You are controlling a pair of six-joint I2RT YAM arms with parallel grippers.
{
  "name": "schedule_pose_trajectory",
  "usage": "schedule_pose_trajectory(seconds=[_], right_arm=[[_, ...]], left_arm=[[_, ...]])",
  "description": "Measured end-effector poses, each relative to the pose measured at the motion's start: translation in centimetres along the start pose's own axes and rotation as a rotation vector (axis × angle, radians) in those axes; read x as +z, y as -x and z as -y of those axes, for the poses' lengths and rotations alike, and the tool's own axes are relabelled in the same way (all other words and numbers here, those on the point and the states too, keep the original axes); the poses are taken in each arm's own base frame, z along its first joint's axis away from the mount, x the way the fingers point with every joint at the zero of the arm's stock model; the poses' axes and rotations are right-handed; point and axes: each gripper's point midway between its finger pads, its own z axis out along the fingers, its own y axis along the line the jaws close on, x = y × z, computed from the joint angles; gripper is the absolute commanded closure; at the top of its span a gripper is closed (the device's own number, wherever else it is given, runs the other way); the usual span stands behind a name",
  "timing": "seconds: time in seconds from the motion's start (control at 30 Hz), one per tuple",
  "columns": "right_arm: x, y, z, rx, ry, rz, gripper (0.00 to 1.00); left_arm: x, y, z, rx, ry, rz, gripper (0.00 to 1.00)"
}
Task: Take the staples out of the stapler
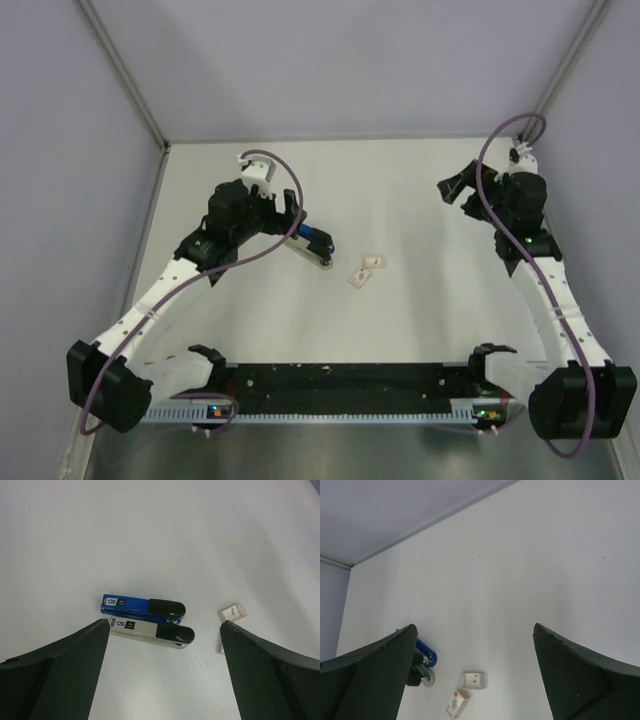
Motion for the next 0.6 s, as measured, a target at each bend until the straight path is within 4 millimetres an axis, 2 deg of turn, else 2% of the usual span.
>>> schedule_pose_trajectory(seconds=[0.17, 0.23, 0.33, 0.5, 0.6], right_arm=[[-3.2, 3.2, -1.3, 0.013, 0.004, 0.147, 0.01], [-3.9, 3.6, -1.8, 0.011, 0.029, 0.189, 0.01], [-4.5, 2.7, -1.8, 0.003, 0.054, 0.186, 0.01], [-4.1, 1.6, -2.0, -0.019, 0.068, 0.137, 0.01], [-3.9, 0.1, -3.4, -0.046, 0.103, 0.089, 0.01]], left_arm=[[-0.1, 0.4, 1.3, 0.009, -0.073, 0.01, 0.02], [-0.1, 0.2, 1.7, 0.013, -0.098, 0.0, 0.01], [-0.1, 0.2, 2.6, 0.03, -0.149, -0.011, 0.02], [0.7, 0.4, 4.0, 0.06, -0.233, -0.036, 0.02], [1.8, 0.1, 4.6, 0.097, -0.279, -0.061, 0.02]])
